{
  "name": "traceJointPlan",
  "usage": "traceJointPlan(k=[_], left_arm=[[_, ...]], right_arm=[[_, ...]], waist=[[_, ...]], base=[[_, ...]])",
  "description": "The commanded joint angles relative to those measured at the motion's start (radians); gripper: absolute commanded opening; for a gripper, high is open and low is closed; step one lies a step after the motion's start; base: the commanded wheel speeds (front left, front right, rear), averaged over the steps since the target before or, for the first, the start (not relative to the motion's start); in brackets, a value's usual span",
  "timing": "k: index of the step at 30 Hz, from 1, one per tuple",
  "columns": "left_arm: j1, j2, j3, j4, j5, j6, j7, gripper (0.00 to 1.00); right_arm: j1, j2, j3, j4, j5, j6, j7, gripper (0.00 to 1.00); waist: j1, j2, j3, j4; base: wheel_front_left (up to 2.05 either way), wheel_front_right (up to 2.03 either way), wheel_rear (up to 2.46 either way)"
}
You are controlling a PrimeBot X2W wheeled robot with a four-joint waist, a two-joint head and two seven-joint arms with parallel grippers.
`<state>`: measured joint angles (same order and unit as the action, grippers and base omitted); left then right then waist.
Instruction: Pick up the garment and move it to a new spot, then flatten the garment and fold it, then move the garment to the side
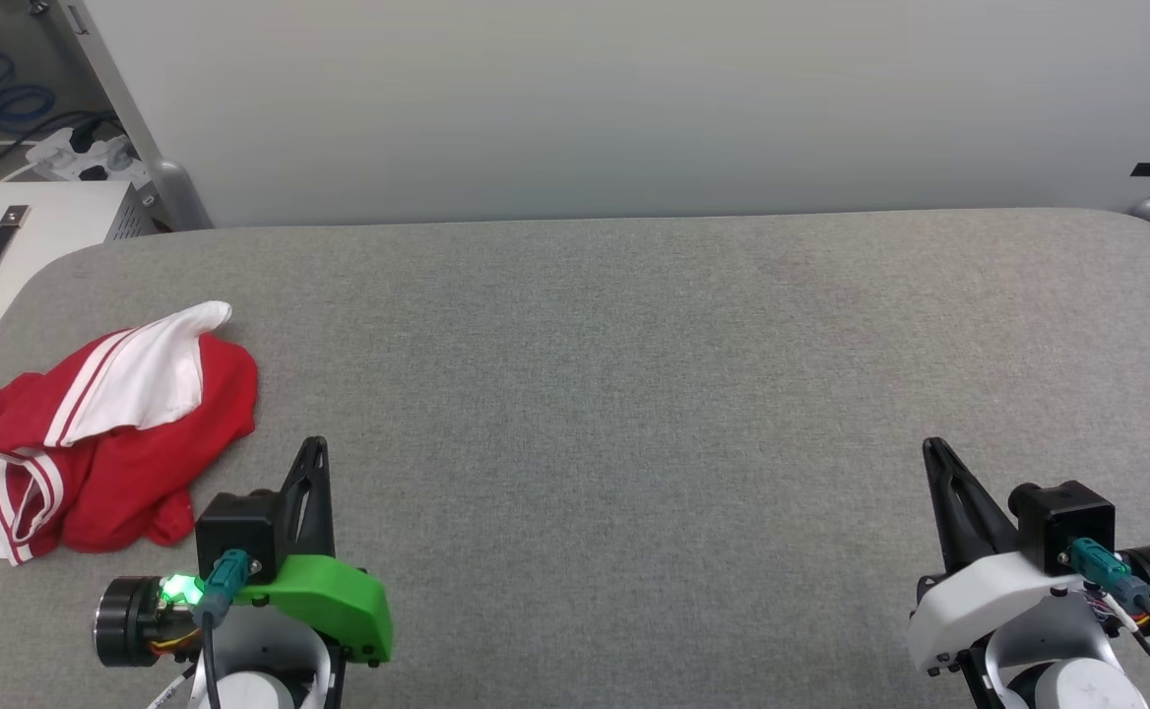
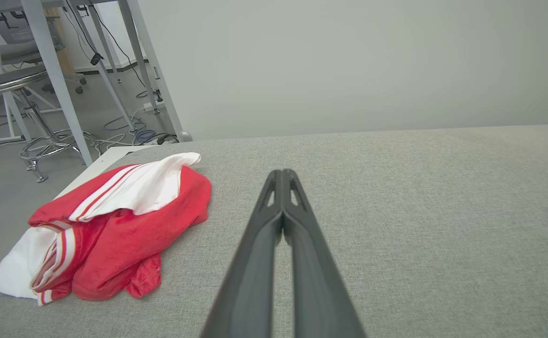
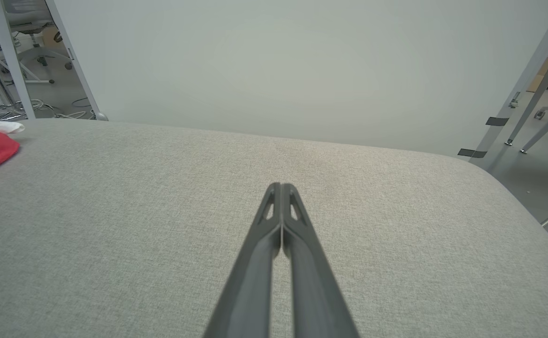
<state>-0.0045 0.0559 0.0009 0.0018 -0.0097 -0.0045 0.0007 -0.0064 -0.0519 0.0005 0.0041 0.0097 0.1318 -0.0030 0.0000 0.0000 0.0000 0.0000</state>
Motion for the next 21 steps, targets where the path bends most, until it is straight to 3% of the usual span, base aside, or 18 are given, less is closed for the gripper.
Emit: traceJointPlan(k=[1, 21], left_arm=[[0.004, -0.006, -0.001, -0.002, 0.010, 0.005, -0.001, 0.00], [0.004, -0.006, -0.001, -0.002, 0.010, 0.005, -0.001, 0.00]], right_arm=[[0.006, 0.002, 0.000, -0.004, -0.010, -0.001, 0.003, 0.00], [0.006, 0.002, 0.000, -0.004, -0.010, -0.001, 0.003, 0.00]], waist=[[0.0000, 0.0000, 0.000, 0.000], [0.0000, 0.0000, 0.000, 0.000]], base=[[0.00, 0.00, 0.00], [0.00, 0.00, 0.00]])
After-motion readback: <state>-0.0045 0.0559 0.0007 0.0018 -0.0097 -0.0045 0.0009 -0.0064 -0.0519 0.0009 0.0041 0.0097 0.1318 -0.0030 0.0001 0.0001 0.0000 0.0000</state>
